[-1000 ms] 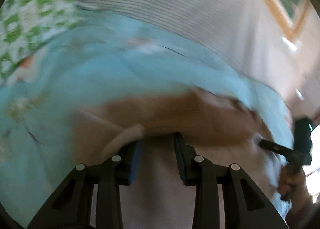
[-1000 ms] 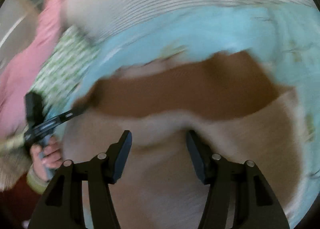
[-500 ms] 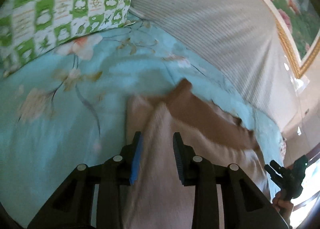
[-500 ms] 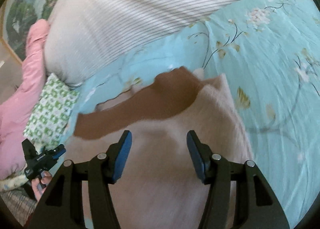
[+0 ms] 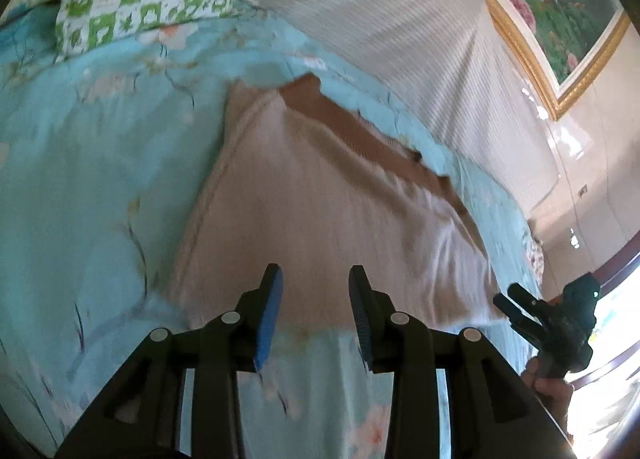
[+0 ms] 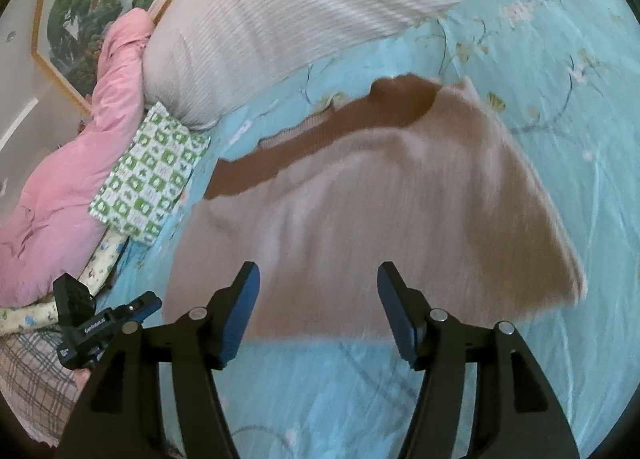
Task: Fold small clothes
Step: 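Release the folded sweater and pull both grippers back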
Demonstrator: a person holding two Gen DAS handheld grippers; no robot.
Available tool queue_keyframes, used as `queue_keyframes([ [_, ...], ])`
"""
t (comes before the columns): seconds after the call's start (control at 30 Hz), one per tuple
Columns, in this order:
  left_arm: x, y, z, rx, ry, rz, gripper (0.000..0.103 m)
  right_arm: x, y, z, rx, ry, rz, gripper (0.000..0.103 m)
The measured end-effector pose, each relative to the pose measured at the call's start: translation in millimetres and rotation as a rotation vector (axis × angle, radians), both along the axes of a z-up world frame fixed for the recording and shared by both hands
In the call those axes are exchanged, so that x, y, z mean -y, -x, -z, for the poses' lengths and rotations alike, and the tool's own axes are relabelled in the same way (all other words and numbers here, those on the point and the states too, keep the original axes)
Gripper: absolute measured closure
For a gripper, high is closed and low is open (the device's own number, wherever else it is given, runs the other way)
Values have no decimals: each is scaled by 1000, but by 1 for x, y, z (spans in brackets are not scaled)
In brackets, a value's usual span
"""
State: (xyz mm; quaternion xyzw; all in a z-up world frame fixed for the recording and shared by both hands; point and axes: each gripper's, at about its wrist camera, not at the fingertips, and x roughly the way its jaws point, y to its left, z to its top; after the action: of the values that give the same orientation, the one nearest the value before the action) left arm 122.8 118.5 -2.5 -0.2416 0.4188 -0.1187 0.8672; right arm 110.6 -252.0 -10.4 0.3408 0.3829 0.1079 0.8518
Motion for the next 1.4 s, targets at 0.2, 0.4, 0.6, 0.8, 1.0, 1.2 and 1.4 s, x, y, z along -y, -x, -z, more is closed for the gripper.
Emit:
queue_keyframes([
  [0.2, 0, 27, 13, -48, 36, -14, 68, -3, 31, 10, -18, -50, 30, 41],
  [0.4, 4, 43, 19, -78, 60, -23, 68, -10, 53, 15, -35, -65, 32, 41],
  [0.6, 7, 56, 23, -90, 83, -26, 60, -14, 69, 17, -39, -58, 30, 41],
  [0.8, 5, 39, 29, -113, 149, -81, 47, -17, 73, 20, -48, -59, 25, 40],
  [1.0, -3, 6, 43, -130, 193, -154, 47, -17, 72, 20, -46, -63, 23, 40],
  [1.2, -17, -21, 52, -94, 241, -232, 47, -16, 67, 15, -32, -63, 25, 40],
  [1.4, -17, -40, 45, -55, 212, -288, 59, -7, 53, 18, -27, -69, 27, 40],
])
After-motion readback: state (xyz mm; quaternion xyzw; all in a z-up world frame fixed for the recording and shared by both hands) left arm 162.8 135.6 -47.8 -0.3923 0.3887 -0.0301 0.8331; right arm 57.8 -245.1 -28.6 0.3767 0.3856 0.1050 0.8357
